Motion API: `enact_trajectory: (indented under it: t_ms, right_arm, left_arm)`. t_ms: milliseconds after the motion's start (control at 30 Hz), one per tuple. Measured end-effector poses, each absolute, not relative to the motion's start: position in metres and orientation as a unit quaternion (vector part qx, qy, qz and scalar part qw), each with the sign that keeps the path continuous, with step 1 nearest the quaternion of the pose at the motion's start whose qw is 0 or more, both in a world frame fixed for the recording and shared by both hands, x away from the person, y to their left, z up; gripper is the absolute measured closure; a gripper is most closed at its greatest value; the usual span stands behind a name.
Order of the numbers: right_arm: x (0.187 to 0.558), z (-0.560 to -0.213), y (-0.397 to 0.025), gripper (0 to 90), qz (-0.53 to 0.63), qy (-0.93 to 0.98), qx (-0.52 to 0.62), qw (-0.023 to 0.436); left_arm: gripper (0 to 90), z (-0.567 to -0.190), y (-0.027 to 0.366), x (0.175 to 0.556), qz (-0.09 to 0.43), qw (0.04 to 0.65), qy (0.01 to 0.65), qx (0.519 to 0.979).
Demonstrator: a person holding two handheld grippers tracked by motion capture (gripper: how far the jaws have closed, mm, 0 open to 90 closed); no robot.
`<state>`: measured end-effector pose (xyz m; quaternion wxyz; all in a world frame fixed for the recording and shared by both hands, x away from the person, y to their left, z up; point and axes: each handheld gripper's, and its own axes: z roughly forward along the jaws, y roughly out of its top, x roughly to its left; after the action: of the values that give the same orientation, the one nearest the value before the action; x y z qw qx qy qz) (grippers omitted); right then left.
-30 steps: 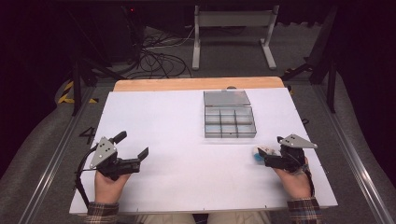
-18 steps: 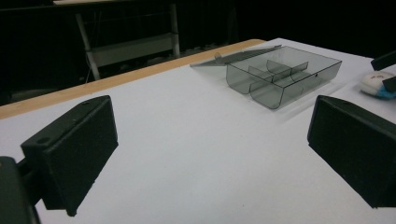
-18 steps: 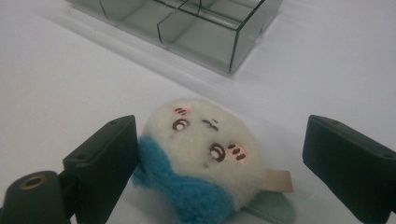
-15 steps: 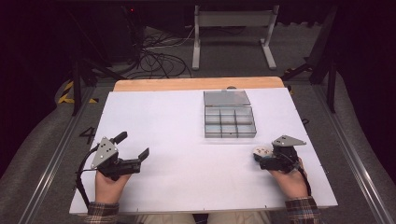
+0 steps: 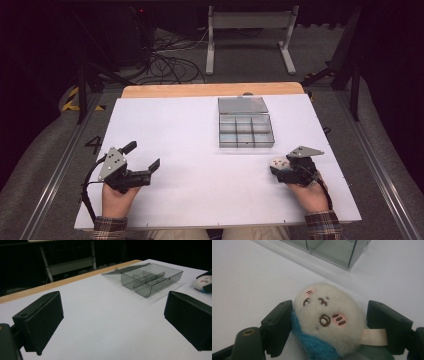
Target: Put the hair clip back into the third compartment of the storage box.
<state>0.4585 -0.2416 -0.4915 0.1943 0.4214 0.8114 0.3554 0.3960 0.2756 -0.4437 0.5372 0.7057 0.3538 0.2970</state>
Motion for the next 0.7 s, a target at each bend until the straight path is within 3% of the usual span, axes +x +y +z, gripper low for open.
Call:
enact_trajectory:
  t_ms: [267,700]
  right_arm:
    - [0.4565,-0.4894,-0.2391,35.9,0.356,0.815,0.414,0.195]
    - [0.4550,-0.4862,-0.2374,41.8,0.358,0.814,0.412,0.199]
  left_arm:
    - [3.2,-0.4438,0.2753,0.3959,0.297,0.537,0.354,0.705]
    - [3.5,-0.4443,0.2747,0.3963,0.296,0.538,0.356,0.704]
